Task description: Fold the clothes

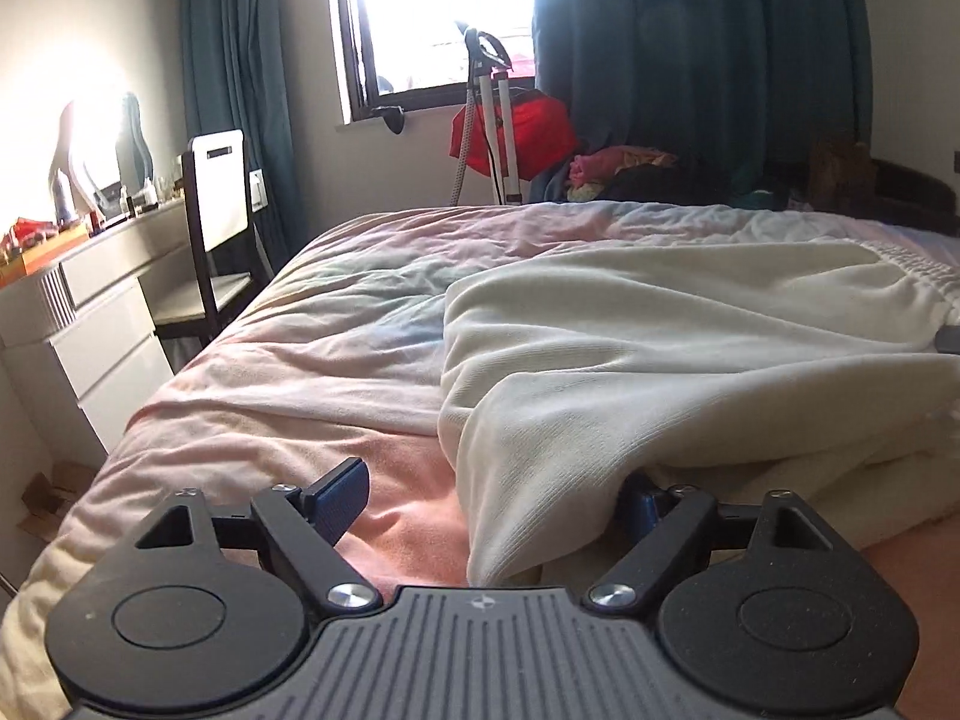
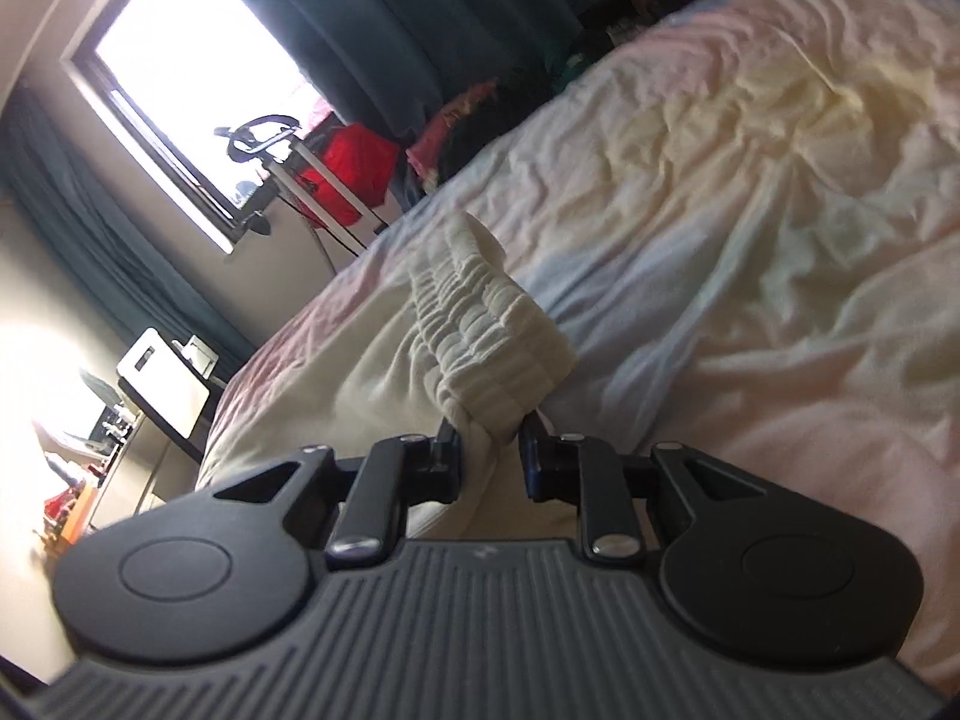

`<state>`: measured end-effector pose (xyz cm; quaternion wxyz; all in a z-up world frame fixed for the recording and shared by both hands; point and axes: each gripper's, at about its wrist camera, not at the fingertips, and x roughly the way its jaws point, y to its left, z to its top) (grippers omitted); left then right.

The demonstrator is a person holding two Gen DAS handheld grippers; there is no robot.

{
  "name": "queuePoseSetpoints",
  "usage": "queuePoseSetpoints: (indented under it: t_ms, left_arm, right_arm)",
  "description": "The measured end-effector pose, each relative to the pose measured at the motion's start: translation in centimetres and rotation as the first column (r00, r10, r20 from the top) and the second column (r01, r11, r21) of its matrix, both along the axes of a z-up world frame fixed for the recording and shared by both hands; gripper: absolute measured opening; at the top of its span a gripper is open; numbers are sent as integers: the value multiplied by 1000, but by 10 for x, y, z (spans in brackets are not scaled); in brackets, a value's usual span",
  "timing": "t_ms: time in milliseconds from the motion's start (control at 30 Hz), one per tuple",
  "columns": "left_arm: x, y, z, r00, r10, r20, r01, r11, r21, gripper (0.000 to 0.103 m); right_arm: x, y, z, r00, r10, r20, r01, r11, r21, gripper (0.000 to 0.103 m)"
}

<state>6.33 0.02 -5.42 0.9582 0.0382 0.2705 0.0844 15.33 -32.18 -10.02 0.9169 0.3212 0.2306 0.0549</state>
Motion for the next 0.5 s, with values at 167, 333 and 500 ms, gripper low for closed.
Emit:
queuePoseSetpoints:
  t_ms: [167,333,500]
  left_arm:
    - [-2,11,5,1000,23,-7,-24,995,-92,94]
    - [-1,16,3,999,40,-32,-45,986,-161,95]
    - [4,23,4,997,61,-52,-70,977,-201,95]
  right_arm:
    - [0,-4,-2,1000,10,-6,-9,1000,28,22]
    - [9,-11,-22,994,17,-104,-6,995,99,26]
    - [17,-18,-42,979,31,-201,3,986,168,36]
